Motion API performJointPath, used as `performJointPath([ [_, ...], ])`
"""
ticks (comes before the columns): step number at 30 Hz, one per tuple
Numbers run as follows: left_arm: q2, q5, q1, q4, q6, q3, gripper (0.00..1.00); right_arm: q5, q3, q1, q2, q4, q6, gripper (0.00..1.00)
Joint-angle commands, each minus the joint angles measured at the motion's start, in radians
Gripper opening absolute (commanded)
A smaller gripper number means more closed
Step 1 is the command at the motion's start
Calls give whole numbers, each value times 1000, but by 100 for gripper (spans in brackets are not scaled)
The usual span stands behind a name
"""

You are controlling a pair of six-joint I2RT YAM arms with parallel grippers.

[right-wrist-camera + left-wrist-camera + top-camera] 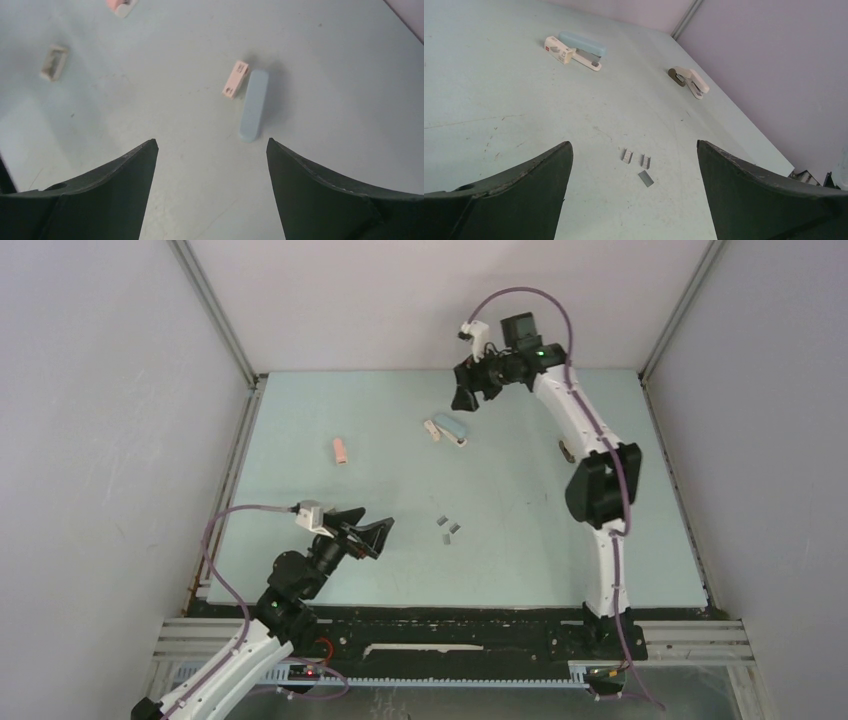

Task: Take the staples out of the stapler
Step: Pick up the stapler from the center of the board.

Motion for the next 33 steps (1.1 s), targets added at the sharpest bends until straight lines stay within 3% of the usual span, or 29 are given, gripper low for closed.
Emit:
performJointPath([
  [1, -1, -37, 5, 31, 5, -46, 100, 173, 238, 48, 173, -113, 100, 89],
  [9, -12, -52, 5, 44, 26, -64, 100, 357, 275, 77, 314, -34, 126, 82],
  [29, 2, -49, 5, 63, 36, -73, 100, 388, 350, 93, 475, -11, 103, 57],
  [33, 3, -47, 5, 62, 37, -72, 100, 379, 350, 97, 481, -16, 97, 43],
])
